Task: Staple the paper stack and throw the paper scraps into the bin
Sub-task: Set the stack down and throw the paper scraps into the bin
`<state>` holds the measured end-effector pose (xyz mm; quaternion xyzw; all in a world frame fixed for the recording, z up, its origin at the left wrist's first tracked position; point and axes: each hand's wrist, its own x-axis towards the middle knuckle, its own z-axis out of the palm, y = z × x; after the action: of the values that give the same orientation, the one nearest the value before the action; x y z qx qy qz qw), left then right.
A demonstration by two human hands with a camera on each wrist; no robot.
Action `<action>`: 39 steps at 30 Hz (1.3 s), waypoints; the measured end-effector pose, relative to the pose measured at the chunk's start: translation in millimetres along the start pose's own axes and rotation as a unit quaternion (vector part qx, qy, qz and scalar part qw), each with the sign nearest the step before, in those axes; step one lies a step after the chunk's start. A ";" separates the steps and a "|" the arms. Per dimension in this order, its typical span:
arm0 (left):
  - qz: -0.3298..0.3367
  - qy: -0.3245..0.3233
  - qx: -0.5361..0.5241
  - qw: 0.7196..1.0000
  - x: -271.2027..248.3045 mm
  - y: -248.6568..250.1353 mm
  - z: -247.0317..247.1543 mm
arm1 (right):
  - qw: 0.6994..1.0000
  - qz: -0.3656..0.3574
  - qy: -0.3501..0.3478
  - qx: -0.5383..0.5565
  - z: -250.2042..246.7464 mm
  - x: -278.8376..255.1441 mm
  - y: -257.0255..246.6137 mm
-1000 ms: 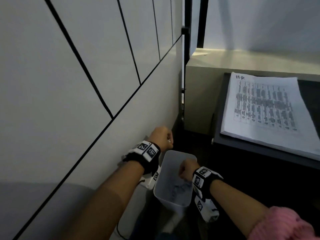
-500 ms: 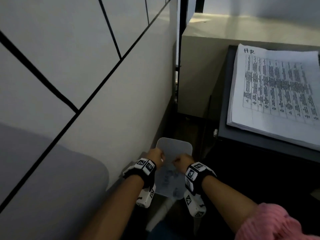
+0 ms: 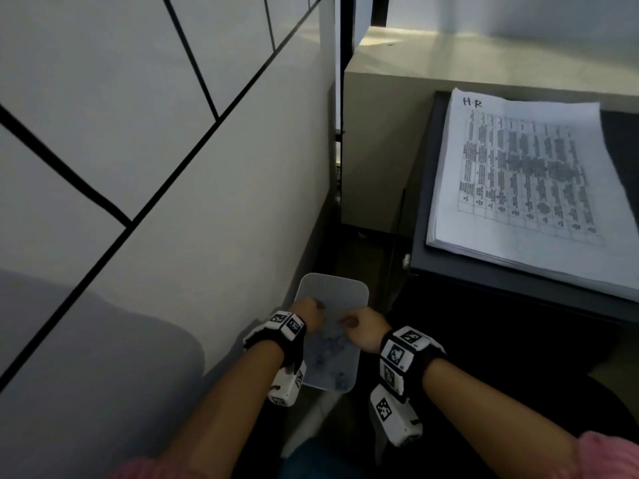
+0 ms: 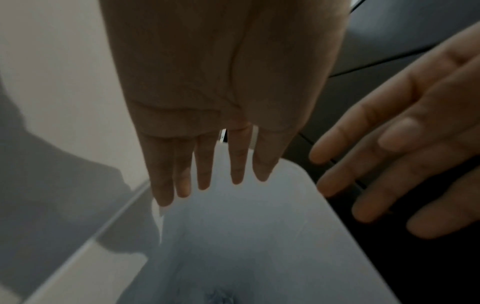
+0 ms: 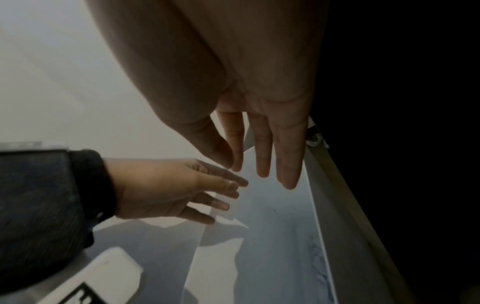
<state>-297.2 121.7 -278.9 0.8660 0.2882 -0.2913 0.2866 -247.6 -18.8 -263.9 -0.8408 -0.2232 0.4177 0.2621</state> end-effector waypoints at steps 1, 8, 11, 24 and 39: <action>0.010 0.005 -0.002 1.000 -4.7 2.0 -7.7 | 1.000 -0.007 -0.004 -0.003 -1.6 -4.6 -1.9; 0.122 0.132 -0.015 0.984 -58.0 54.9 -90.4 | 0.994 -0.104 -0.016 0.042 -51.3 -68.9 -31.4; 0.175 0.193 -0.030 0.965 -88.1 98.9 -122.5 | 0.981 -0.186 0.007 0.059 -84.6 -114.9 -45.8; 0.405 0.170 0.154 0.885 -176.1 325.9 -99.1 | 0.956 -0.086 0.269 -0.072 -286.8 -265.9 70.9; 0.270 0.124 0.365 0.882 -99.9 445.8 -41.1 | 0.951 0.110 0.171 -0.235 -344.2 -235.9 149.8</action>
<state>-52.6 -182.6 -38.2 0.9827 -0.0503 -0.1773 -0.0200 -72.1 -360.8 -43.0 -0.9567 -0.1726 0.2303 0.0438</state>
